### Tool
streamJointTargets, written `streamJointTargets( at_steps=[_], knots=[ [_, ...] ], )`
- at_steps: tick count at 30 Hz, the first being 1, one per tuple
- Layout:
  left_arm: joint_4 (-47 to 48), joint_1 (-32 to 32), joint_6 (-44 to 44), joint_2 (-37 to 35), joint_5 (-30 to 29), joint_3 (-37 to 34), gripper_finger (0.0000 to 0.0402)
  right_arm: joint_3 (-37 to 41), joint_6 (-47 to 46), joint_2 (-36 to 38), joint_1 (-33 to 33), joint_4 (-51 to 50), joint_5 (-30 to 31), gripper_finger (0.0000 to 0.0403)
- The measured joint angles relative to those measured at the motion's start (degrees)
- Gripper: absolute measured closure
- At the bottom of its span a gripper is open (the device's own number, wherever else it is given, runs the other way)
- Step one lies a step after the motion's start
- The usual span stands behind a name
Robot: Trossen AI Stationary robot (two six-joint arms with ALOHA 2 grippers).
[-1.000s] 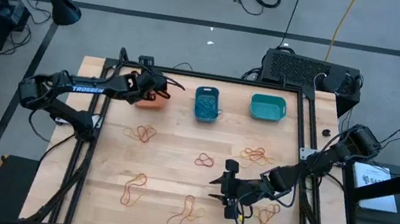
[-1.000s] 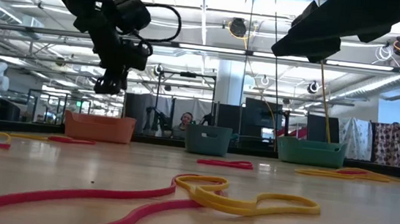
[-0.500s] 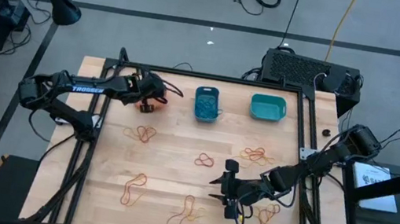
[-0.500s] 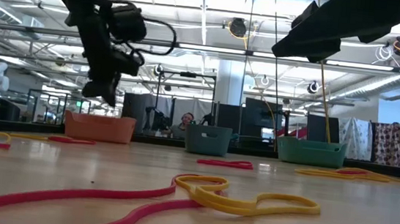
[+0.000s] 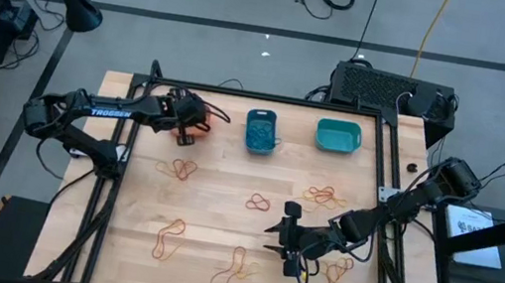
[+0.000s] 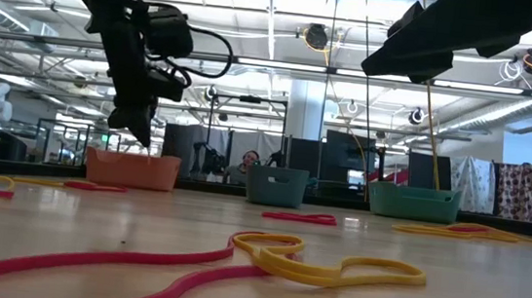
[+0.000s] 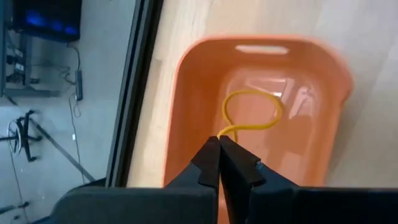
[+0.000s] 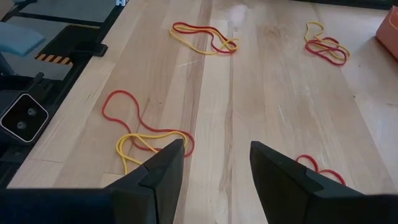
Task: Sort rubber bands into baskets
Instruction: Put the yellow rubber band into the orange bin
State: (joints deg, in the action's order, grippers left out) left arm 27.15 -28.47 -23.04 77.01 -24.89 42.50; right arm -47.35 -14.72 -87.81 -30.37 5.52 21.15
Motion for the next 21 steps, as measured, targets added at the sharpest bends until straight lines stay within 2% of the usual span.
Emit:
streamJointTargets(
  at_steps=[9,13,15,21],
  knots=[
    [-0.2,0.0,0.1,0.0,0.7,0.0,0.0275,0.0,0.0,0.0,0.0,0.0,0.0,0.0225],
    [-0.2,0.0,3.5,0.0,-1.9,0.0,0.0247,0.0,0.0,0.0,0.0,0.0,0.0,0.0225],
    [0.6,0.0,6.1,-0.1,-1.3,0.0,0.0243,0.0,0.0,0.0,0.0,0.0,0.0,0.0225],
    [5.6,1.4,8.7,-2.0,13.3,1.6,0.0242,0.0,0.5,0.0,0.0,0.0,0.0,0.0225]
  ],
)
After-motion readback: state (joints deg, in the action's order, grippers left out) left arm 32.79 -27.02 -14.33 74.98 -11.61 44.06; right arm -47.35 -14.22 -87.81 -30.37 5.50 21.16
